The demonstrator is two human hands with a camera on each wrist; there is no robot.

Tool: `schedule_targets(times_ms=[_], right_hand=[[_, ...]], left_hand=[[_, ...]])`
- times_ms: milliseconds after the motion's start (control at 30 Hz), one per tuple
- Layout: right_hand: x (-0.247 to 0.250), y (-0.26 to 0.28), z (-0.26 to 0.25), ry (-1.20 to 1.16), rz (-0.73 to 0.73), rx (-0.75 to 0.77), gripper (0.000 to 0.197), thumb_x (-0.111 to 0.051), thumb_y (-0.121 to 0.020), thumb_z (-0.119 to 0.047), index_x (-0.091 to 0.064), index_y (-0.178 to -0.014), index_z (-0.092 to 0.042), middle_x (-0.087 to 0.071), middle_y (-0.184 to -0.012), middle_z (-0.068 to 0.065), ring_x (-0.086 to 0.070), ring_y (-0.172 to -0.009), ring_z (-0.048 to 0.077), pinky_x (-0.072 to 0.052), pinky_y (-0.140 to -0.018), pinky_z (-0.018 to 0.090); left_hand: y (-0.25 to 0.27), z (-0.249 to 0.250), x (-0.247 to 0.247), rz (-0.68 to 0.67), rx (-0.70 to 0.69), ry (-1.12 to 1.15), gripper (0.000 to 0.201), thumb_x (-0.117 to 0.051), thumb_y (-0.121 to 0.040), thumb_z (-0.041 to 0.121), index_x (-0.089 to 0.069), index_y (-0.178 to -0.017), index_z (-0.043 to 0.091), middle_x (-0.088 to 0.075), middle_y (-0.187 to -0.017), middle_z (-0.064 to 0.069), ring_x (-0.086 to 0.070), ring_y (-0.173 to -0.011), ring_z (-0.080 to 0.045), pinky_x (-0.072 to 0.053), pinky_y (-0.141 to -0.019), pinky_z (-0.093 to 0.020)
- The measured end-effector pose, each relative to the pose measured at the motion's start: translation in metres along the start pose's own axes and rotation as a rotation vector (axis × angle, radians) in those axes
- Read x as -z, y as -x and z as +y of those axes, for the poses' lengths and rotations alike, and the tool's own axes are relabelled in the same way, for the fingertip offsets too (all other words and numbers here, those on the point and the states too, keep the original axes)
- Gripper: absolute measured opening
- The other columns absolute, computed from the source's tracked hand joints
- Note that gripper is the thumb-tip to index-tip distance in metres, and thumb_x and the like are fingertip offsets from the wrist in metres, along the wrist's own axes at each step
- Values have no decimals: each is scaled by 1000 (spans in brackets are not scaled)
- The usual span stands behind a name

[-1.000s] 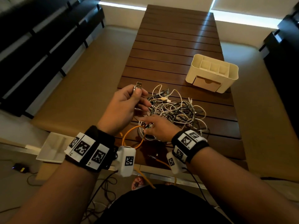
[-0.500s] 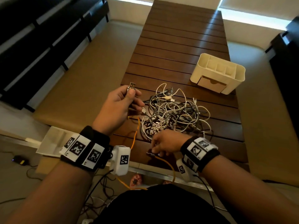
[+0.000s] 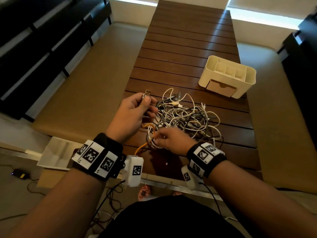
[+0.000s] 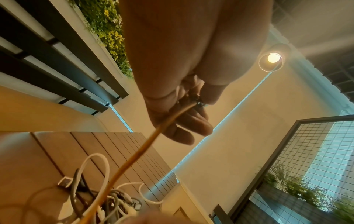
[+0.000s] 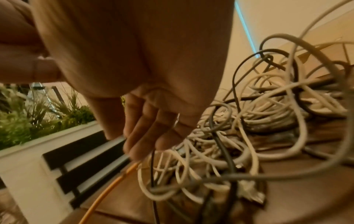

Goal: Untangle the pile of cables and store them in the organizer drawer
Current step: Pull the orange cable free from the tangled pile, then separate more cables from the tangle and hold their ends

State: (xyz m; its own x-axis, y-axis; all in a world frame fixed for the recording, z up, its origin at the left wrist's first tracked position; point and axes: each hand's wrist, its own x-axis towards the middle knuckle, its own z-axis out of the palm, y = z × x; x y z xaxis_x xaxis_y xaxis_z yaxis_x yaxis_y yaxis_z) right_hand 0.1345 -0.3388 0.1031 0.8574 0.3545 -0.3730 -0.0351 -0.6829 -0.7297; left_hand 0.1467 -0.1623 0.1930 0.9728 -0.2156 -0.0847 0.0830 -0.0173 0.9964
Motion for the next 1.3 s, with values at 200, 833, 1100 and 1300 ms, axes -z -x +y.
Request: schedule_targets(times_ms=[200, 833, 1100, 1300], right_hand=[[5, -1, -26, -178, -73, 130, 22, -66, -95, -19, -64, -109, -36, -67, -113, -7, -66, -98, 9, -54, -84, 26], [44, -42, 34, 169, 54, -220, 17, -61, -97, -32, -69, -109, -24, -68, -104, -2, -64, -92, 15, -57, -86, 39], [81, -87, 16, 245, 313, -112, 16, -59, -98, -26, -73, -105, -25, -70, -101, -4, -65, -88, 12, -56, -81, 31], [85, -113, 38, 390, 266, -139, 33, -63, -94, -15, -66, -126, -11, -49, -140, 13, -53, -123, 30, -42, -104, 35]], left_hand=[[-2, 9, -4, -35, -25, -5, 23, -45, -105, 18, -66, -107, 9, -68, -84, -9, -64, -72, -17, -57, -71, -28], [-13, -7, 7, 41, 83, 26, 26, -44, -106, 19, -64, -110, 2, -60, -76, -7, -57, -62, -14, -55, -61, -29], [-27, -14, 11, 96, 112, 48, 24, -43, -107, 17, -65, -104, 7, -58, -72, -4, -54, -58, -12, -53, -57, -25], [-31, -15, 21, 143, 136, 73, 24, -42, -107, 16, -64, -104, 6, -56, -70, -4, -52, -59, -14, -52, -55, -23]])
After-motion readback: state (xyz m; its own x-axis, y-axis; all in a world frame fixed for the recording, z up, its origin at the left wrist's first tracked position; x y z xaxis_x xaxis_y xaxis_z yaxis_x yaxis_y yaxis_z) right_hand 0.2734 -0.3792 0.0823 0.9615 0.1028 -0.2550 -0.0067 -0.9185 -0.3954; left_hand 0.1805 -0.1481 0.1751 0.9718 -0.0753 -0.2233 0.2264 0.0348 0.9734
